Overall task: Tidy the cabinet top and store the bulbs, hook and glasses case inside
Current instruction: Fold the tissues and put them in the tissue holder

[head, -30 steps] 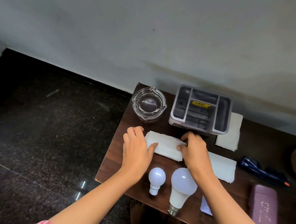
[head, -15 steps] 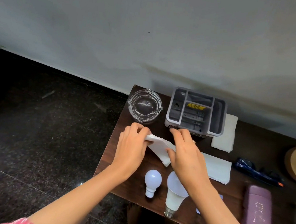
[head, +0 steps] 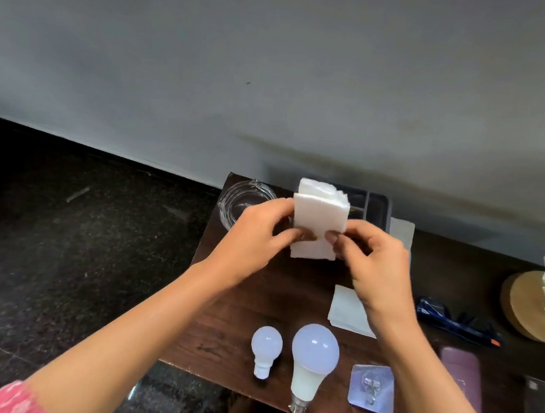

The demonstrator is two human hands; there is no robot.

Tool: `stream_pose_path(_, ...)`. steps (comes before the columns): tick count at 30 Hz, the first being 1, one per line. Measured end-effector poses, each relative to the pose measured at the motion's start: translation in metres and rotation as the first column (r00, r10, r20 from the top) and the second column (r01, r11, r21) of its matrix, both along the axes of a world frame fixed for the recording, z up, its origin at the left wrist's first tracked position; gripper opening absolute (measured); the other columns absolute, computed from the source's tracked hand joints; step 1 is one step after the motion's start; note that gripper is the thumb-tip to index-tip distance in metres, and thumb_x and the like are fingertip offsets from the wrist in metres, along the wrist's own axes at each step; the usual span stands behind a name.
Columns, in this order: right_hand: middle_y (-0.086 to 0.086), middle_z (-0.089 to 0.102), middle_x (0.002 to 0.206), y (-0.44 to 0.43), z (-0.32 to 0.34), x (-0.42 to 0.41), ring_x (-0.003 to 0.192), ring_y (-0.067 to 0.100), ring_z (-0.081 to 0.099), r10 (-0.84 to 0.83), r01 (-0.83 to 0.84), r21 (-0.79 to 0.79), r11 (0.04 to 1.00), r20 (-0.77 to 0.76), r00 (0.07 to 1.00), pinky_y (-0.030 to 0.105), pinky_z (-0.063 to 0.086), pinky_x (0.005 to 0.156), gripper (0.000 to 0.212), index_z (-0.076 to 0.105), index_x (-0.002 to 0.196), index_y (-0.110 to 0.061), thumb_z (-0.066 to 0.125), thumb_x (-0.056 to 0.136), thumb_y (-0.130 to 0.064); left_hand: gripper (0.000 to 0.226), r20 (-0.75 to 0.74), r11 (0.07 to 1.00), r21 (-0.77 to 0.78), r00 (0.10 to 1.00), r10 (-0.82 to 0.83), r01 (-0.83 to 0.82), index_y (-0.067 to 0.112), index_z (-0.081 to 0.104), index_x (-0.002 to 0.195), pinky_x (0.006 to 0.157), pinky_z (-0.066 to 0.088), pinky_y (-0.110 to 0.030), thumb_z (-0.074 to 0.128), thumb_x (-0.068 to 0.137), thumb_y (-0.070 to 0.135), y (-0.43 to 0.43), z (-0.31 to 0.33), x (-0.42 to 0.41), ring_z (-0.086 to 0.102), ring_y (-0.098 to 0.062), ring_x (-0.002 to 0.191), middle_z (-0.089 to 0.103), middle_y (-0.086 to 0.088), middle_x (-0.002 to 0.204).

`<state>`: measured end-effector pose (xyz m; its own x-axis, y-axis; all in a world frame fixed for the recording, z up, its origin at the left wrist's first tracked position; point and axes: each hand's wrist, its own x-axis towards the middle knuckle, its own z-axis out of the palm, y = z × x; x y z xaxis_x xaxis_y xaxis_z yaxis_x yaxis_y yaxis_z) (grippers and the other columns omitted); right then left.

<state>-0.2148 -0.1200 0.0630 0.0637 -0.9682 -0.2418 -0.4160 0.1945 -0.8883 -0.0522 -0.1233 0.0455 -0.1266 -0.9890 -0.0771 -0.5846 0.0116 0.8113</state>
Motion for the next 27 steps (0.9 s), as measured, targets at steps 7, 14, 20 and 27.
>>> stream_pose_path(7,0.004,0.067,0.095,-0.045,0.004,-0.008,0.09,0.015,0.06,-0.114,0.089,-0.173,0.981,-0.142,0.983,0.021,0.046,0.082,0.02,0.069,0.099,-0.01,0.058,0.083,-0.003,0.023,-0.01,0.973,-0.187,0.991,0.136,-0.136,0.008,0.068,0.103,0.071,0.04,-0.009,0.066,0.081,0.011,-0.043,0.005,-0.031,0.056,-0.011,0.083,0.07,-0.01,0.095)
stream_pose_path(14,-0.005,0.058,0.092,-0.068,-0.003,-0.013,0.086,0.009,0.053,-0.112,0.076,-0.188,0.979,-0.19,0.975,-0.004,0.036,0.063,0.022,0.066,0.105,-0.008,0.06,0.084,-0.007,0.025,0.028,0.967,-0.214,0.989,0.146,-0.136,0.006,0.069,0.104,0.083,0.047,-0.032,0.067,0.08,0.012,-0.064,-0.003,-0.034,0.064,-0.025,0.096,0.071,-0.012,0.101)
stream_pose_path(20,0.009,0.067,0.099,-0.069,-0.014,-0.015,0.083,0.011,0.054,-0.15,0.113,-0.188,0.976,-0.195,0.969,-0.005,0.034,0.061,0.022,0.067,0.103,-0.006,0.058,0.083,-0.001,0.021,0.124,0.949,-0.309,0.987,0.1,-0.057,0.003,0.068,0.099,0.076,0.04,-0.018,0.061,0.08,0.0,-0.069,-0.009,-0.036,0.063,-0.029,0.092,0.071,-0.013,0.095)
stream_pose_path(27,0.008,0.068,0.095,-0.067,-0.016,-0.016,0.08,0.013,0.056,-0.165,0.128,-0.192,0.973,-0.186,0.969,-0.002,0.035,0.06,0.02,0.067,0.101,-0.007,0.059,0.083,-0.004,0.019,0.14,0.944,-0.326,0.986,0.088,-0.038,0.002,0.068,0.098,0.071,0.035,-0.016,0.062,0.079,0.002,-0.069,-0.009,-0.038,0.063,-0.03,0.087,0.071,-0.014,0.092)
